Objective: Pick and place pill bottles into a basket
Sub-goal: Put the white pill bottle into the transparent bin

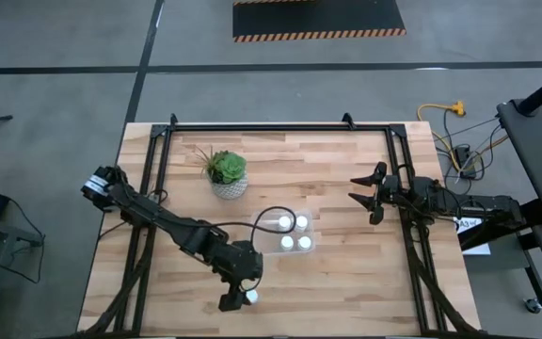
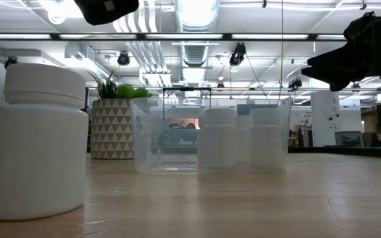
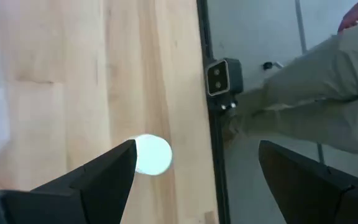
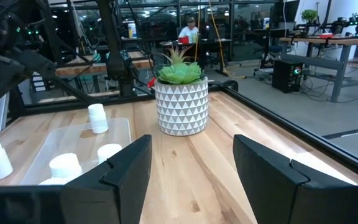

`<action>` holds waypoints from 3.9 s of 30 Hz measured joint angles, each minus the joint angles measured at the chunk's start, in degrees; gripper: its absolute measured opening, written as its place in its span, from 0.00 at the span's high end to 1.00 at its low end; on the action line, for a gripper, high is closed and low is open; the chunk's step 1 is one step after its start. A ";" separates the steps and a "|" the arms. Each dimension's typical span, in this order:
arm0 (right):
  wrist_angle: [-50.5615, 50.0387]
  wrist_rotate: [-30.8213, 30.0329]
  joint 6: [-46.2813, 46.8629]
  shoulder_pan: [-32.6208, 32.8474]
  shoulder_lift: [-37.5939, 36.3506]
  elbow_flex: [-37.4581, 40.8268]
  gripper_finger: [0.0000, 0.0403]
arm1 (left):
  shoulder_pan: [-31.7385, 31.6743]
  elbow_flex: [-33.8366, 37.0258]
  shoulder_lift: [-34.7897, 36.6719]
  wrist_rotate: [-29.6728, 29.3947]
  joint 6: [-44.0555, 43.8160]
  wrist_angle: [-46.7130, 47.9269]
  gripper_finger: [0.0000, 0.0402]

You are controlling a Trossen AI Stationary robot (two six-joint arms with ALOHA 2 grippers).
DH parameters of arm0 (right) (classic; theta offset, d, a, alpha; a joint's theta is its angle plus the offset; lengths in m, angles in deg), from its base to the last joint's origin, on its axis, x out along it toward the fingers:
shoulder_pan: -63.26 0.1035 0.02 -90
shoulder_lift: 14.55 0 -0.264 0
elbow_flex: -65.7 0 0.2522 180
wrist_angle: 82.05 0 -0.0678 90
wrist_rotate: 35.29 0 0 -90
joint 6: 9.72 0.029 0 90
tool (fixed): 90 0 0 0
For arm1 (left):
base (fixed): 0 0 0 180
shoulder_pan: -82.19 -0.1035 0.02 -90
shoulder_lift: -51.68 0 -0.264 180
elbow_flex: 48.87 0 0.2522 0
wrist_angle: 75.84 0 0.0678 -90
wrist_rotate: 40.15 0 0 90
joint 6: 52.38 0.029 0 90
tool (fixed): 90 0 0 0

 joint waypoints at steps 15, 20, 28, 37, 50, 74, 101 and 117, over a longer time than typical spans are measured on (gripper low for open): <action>0.00 0.00 0.00 0.04 0.00 0.00 0.47 | 0.80 -0.04 -1.00 -5.56 -5.06 -0.26 0.21; 0.00 0.00 0.00 0.04 0.00 0.00 0.47 | 2.28 -0.04 -2.89 -5.83 -6.02 -0.36 0.21; 0.00 0.00 0.00 0.02 0.00 0.00 0.47 | 3.26 -0.08 -6.68 -6.13 -7.12 -1.75 0.21; 0.00 -0.02 0.00 0.02 0.00 0.00 0.47 | 3.31 -0.10 -9.31 -6.18 -8.94 -1.46 0.21; 0.00 0.00 0.00 0.00 0.00 0.00 0.47 | 3.32 -0.10 -12.47 -6.31 -8.94 -0.90 0.21; 0.00 -0.02 0.00 0.00 0.00 0.00 0.47 | 3.32 -0.30 -13.44 -6.22 -8.94 1.75 0.40; 0.00 -0.01 0.00 0.00 0.00 0.00 0.47 | 3.19 -2.63 -12.63 -6.12 -11.97 1.08 0.64; 0.00 -0.02 0.00 0.00 0.00 0.00 0.47 | -0.24 -13.61 -12.61 -12.10 -11.93 12.67 0.64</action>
